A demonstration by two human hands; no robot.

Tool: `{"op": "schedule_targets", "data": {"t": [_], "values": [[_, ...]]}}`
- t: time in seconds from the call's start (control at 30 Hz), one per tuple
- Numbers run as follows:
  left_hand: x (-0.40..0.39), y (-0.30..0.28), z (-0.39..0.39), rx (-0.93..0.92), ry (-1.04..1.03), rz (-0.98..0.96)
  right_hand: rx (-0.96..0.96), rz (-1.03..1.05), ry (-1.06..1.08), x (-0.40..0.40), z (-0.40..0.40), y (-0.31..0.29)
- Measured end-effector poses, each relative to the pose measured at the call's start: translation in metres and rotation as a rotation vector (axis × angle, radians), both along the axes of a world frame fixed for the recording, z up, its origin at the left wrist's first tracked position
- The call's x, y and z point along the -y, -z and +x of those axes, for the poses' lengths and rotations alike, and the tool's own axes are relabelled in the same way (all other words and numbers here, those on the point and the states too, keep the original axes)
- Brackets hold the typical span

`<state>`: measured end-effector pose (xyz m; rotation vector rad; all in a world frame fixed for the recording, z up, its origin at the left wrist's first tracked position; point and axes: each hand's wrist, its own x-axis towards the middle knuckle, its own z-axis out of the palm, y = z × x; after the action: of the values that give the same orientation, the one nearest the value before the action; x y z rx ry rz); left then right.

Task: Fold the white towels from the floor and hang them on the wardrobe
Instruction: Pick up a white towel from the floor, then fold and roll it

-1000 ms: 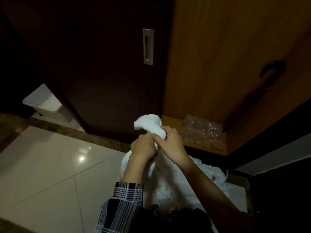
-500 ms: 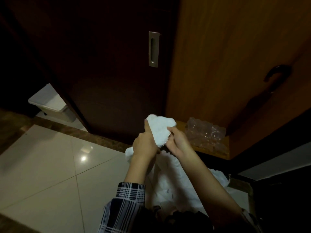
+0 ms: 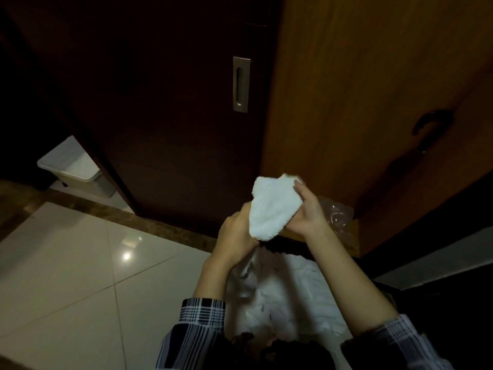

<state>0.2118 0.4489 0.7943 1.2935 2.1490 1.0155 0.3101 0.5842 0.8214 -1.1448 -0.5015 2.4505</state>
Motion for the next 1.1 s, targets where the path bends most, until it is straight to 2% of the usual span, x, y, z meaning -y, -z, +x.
{"op": "schedule_targets", "data": {"t": [0.07, 0.13, 0.23, 0.33, 0.43, 0.6, 0.7, 0.83, 0.97, 1.1], "values": [[0.001, 0.0, 0.001, 0.021, 0.005, 0.006, 0.03, 0.14, 0.111, -0.015, 0.002, -0.014], [0.002, -0.004, 0.004, 0.138, 0.013, -0.012, 0.045, 0.339, 0.127, -0.025, 0.005, -0.035], [-0.004, -0.01, 0.01, 0.391, 0.014, 0.036, 0.06, 0.636, 0.021, -0.02, 0.005, -0.069], [-0.009, -0.017, 0.014, 0.678, 0.005, 0.108, 0.024, 0.846, -0.083, -0.007, 0.001, -0.093], [-0.012, -0.03, 0.012, 0.799, -0.012, 0.224, -0.007, 0.999, -0.176, 0.002, 0.0, -0.106], [-0.019, -0.06, -0.004, 0.852, -0.117, 0.59, -0.062, 1.23, -0.372, 0.012, -0.002, -0.115], [-0.021, -0.082, -0.007, 0.871, -0.159, 0.704, 0.008, 1.346, -0.355, 0.015, -0.003, -0.117], [-0.022, -0.092, -0.002, 0.852, -0.219, 0.703, 0.236, 1.799, -0.23, 0.02, -0.001, -0.121], [-0.018, -0.099, 0.004, 0.855, -0.197, 0.712, 0.275, 2.368, -0.11, 0.015, 0.005, -0.109], [-0.017, -0.104, 0.008, 0.827, -0.191, 0.699, 0.286, 2.516, 0.15, 0.012, 0.012, -0.104]]}}
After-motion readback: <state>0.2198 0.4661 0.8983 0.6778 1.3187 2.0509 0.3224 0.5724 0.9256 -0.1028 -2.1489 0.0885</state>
